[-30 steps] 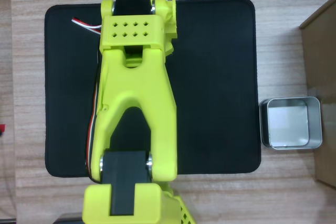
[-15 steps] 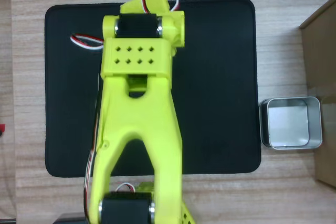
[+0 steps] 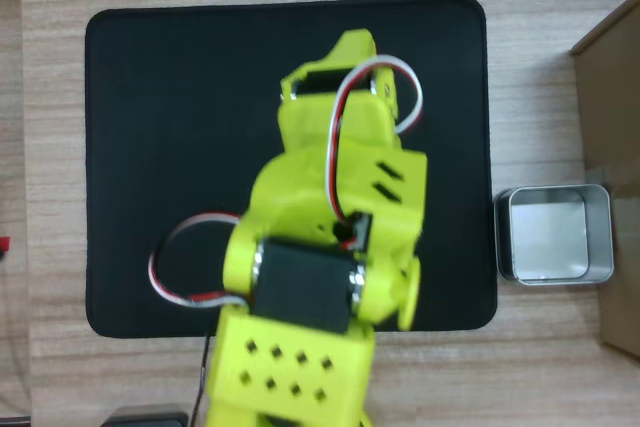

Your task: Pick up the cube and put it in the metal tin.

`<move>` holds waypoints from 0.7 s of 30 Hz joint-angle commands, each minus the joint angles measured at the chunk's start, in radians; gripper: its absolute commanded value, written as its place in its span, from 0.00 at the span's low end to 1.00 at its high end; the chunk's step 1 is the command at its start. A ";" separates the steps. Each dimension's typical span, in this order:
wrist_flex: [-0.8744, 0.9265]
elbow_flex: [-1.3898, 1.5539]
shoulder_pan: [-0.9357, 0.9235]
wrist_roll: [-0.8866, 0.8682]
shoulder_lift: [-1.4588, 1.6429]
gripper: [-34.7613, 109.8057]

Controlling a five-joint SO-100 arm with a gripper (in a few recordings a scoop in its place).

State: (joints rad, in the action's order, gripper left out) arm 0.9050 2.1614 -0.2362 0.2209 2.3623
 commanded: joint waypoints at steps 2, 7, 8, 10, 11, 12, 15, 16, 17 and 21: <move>0.021 0.084 -0.043 0.026 0.140 0.24; 0.028 0.190 -0.133 0.049 0.291 0.24; 0.028 0.195 -0.158 0.049 0.311 0.24; 0.023 0.198 -0.213 0.051 0.319 0.24; 0.023 0.201 -0.238 0.057 0.313 0.24; 0.023 0.209 -0.267 0.072 0.295 0.24; 0.028 0.219 -0.354 0.130 0.221 0.24; 0.025 0.218 -0.403 0.141 0.209 0.24; 0.012 0.227 -0.448 0.167 0.189 0.24; -0.054 0.227 -0.594 0.259 0.106 0.24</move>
State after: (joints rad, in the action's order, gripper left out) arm 0.8560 2.3945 -0.7961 0.4602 2.4651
